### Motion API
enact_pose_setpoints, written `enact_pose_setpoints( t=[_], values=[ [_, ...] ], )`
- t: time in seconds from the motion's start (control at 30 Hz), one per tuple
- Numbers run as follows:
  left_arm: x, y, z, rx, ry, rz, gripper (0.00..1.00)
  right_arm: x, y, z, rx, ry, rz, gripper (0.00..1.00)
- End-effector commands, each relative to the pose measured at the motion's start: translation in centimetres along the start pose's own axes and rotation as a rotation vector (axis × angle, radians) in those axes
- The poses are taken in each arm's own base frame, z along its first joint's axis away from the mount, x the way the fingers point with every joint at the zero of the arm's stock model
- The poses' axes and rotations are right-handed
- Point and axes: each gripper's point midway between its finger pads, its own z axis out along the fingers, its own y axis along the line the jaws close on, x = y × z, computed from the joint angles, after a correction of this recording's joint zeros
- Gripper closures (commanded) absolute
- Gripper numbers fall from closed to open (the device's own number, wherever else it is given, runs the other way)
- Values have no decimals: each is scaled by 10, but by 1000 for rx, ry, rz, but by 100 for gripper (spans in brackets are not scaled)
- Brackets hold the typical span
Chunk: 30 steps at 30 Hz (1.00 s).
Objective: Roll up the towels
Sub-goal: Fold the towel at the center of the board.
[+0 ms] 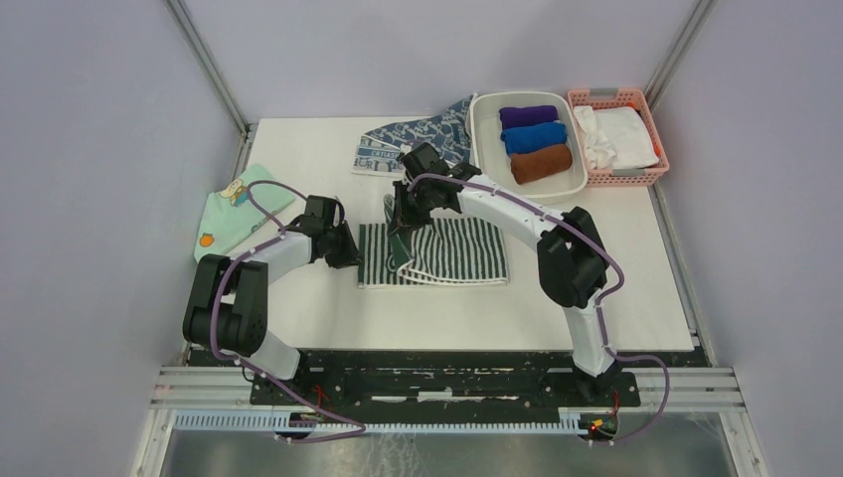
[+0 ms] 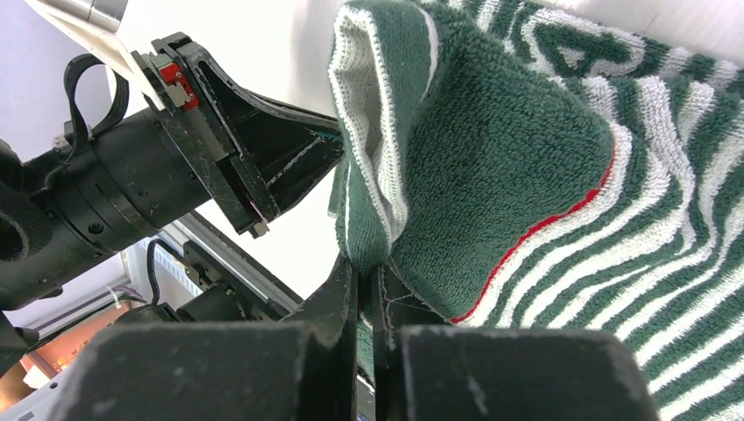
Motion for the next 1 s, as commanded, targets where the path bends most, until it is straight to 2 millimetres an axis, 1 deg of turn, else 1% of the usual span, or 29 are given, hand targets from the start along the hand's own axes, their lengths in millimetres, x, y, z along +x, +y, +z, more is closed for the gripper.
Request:
enact_pose_setpoints(
  t=[0.0,0.13,0.2,0.27,0.33,0.37,0.43,0.5,0.57,0.6,0.63,0.67,0.77,0.8,0.83,0.87,0.9,0.93,0.97],
  values=[
    [-4,-2,1,-8,-16,-23,78,5,8,16,-37,6,7,93],
    [-5,-1,0,-15,-22,-21,76,9,-2,36,-16,22,21,88],
    [-4,0,-1,-21,-23,-22,75,11,2,41,-46,40,25,81],
    [-6,1,-4,-31,-35,-26,74,12,11,39,-87,55,19,73],
    [-9,3,-8,-45,-56,-32,72,10,24,29,-140,58,-13,65],
    [-10,4,-10,-53,-68,-34,71,9,31,22,-166,55,-38,57],
    [-14,7,-16,-74,-97,-40,67,6,41,4,-209,47,-94,45],
    [-19,10,-25,-95,-131,-47,63,2,37,-15,-212,23,-126,40],
    [-24,11,-35,-113,-167,-48,55,-4,24,-32,-207,-18,-135,38],
    [-27,11,-41,-118,-186,-47,52,-7,15,-40,-203,-43,-132,38],
    [-32,10,-48,-120,-210,-44,49,-7,2,-45,-191,-56,-124,38],
    [-36,8,-54,-118,-228,-40,47,-12,-11,-57,-182,-89,-120,38],
    [-46,-9,-73,-84,-280,-9,45,-6,-57,-70,-130,-117,-80,38],
    [-47,-19,-76,-61,-289,4,44,1,-78,-71,-103,-113,-51,38],
    [-45,-30,-77,-39,-289,20,44,5,-92,-74,-85,-119,-27,38],
    [-44,-40,-77,-17,-286,34,43,2,-102,-81,-79,-144,-15,39],
    [-43,-50,-75,-1,-277,46,43,6,-114,-83,-66,-147,1,39],
    [-42,-54,-72,5,-266,52,42,13,-128,-85,-46,-146,18,39],
    [-41,-56,-67,4,-255,55,42,17,-138,-87,-31,-151,26,39]
  ],
)
